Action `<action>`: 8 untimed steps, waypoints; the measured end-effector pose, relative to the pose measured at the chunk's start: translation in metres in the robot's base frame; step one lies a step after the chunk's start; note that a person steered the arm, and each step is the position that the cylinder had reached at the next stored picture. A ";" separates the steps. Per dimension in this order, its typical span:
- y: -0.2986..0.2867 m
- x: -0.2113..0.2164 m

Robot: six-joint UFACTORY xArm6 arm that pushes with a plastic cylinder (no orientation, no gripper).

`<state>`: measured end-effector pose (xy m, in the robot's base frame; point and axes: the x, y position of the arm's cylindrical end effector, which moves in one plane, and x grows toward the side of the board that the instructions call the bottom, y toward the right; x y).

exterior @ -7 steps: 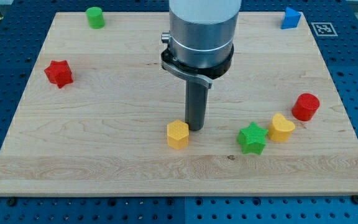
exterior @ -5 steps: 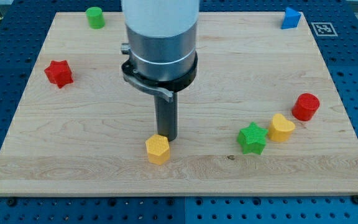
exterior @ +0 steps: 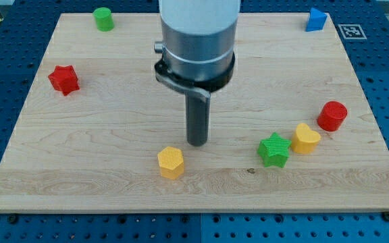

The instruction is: Place the yellow hexagon above the green star

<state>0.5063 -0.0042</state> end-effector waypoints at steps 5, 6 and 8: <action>-0.151 0.076; -0.129 0.076; -0.013 0.059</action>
<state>0.5653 -0.0176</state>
